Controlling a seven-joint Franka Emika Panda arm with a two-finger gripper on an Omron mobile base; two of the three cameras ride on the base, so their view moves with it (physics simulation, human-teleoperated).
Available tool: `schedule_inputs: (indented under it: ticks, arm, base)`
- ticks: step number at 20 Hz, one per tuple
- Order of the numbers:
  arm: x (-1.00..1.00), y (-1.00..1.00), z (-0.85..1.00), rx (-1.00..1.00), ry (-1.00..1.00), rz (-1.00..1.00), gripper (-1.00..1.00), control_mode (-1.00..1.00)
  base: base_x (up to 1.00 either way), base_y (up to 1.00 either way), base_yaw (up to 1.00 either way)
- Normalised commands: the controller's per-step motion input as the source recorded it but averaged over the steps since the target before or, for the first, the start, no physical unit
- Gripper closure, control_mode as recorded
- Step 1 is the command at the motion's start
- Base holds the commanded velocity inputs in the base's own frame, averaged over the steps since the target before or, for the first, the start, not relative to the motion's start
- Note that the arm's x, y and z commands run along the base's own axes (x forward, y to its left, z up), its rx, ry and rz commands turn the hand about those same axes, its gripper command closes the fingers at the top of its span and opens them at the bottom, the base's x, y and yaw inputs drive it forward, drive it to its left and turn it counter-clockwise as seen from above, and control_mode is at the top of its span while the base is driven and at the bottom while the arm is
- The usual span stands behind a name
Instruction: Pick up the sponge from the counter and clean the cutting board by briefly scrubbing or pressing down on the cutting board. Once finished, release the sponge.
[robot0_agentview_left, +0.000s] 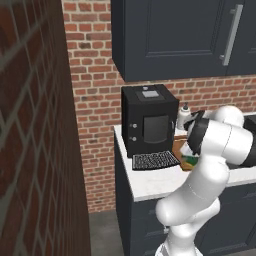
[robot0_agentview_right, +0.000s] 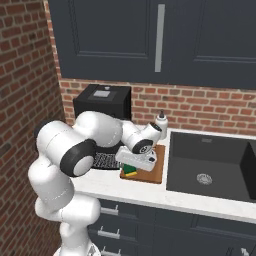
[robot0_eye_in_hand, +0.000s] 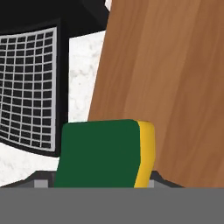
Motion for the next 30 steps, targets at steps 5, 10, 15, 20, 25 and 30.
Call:
schedule_inputs:
  ticks: [5,10,15,20,25,30]
  arm:
    - [0.06,0.0,-0.45,0.0,-0.03,0.13,1.0,-1.0]
    - [0.0,0.0,-0.36,0.0,-0.07,0.08,1.0,-1.0]
    - [0.05,0.0,-0.15,0.0,-0.07,0.07,1.0,-1.0]
    - [0.25,0.0,0.0,0.0,-0.09,0.06,1.0,-1.0]
    - [0.43,0.0,0.0,0.0,-0.04,0.06,1.0,-1.0]
    - [0.56,-0.02,0.0,0.06,0.0,0.1,1.0,-1.0]
  base:
    - [0.0,0.0,0.0]
    - [0.0,0.0,0.0]
    - [0.0,0.0,0.0]
    - [0.0,0.0,0.0]
    - [0.0,0.0,0.0]
    - [0.0,0.0,0.0]
